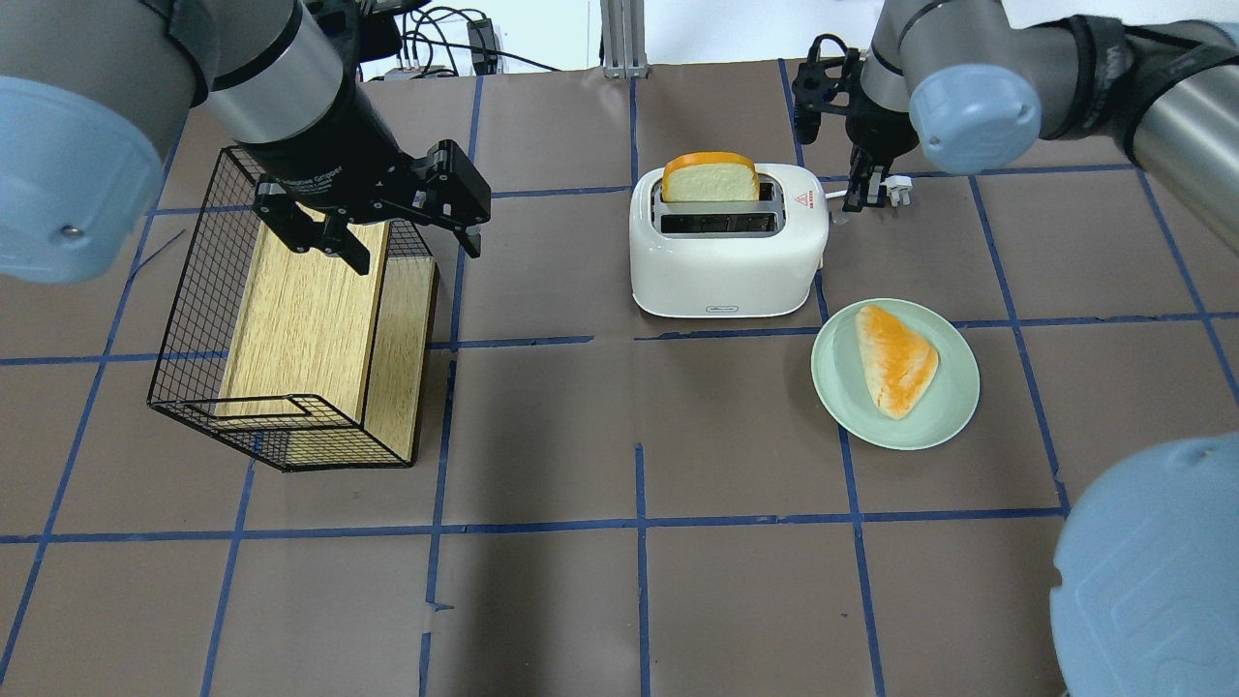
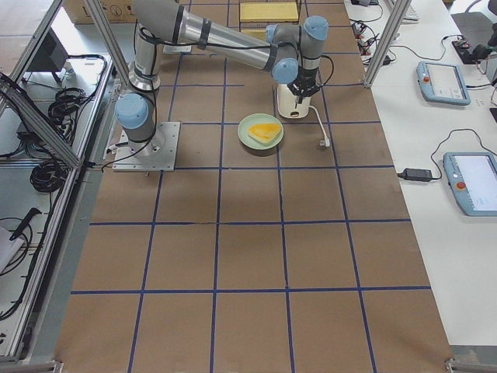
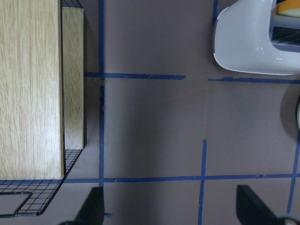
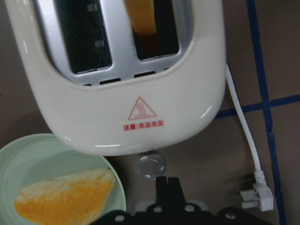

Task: Press toaster with right arm

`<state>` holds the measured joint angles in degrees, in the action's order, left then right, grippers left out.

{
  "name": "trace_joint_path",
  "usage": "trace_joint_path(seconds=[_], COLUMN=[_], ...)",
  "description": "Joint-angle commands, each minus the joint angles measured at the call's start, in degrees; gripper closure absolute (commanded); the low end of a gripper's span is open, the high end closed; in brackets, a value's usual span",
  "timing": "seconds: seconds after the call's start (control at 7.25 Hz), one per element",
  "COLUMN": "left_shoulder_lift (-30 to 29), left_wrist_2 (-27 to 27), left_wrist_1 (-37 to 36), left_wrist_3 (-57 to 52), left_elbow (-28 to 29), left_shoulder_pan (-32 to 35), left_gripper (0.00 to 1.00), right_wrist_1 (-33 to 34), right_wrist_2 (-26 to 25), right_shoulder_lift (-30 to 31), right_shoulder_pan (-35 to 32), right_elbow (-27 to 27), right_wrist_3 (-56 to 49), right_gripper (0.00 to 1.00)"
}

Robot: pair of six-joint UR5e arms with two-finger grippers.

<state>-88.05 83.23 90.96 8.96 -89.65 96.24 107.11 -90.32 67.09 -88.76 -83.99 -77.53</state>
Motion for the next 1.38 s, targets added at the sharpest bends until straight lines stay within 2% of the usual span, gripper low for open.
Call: trace_joint_path(seconds=[0.0, 0.14, 0.28, 0.41, 0.55, 0.69, 0.97, 1.24], left_shoulder_lift=[0.0, 0.0, 0.0, 0.0, 0.1, 0.0, 0.0, 0.1], left_wrist_2=[0.0, 0.0, 0.0, 0.0, 0.0, 0.0, 0.0, 0.0], left_wrist_1=[0.0, 0.0, 0.0, 0.0, 0.0, 0.0, 0.0, 0.0], left_wrist_3=[0.0, 0.0, 0.0, 0.0, 0.0, 0.0, -0.1, 0.0], left_elbow=[0.0, 0.0, 0.0, 0.0, 0.0, 0.0, 0.0, 0.0], left_shoulder_pan=[0.0, 0.0, 0.0, 0.0, 0.0, 0.0, 0.0, 0.0], left_gripper=[0.00, 0.00, 0.00, 0.00, 0.00, 0.00, 0.00, 0.00], right_wrist_1=[-19.3, -24.9, -26.9, -31.9, -33.4, -33.5, -32.0, -25.2], right_wrist_2=[0.1, 0.2, 0.1, 0.3, 0.5, 1.2, 2.3, 2.2], right_shoulder_lift=[6.0, 10.7, 15.0, 19.7, 22.2, 23.3, 28.6, 31.7], right_shoulder_pan=[-0.3, -0.4, -0.4, -0.5, -0.7, -0.7, -0.7, -0.7], right_elbow=[8.6, 8.8, 8.2, 8.1, 7.4, 5.1, -3.3, -10.0], right_wrist_3=[20.7, 34.5, 48.6, 64.3, 74.6, 76.1, 76.0, 76.2], right_gripper=[0.00, 0.00, 0.00, 0.00, 0.00, 0.00, 0.00, 0.00])
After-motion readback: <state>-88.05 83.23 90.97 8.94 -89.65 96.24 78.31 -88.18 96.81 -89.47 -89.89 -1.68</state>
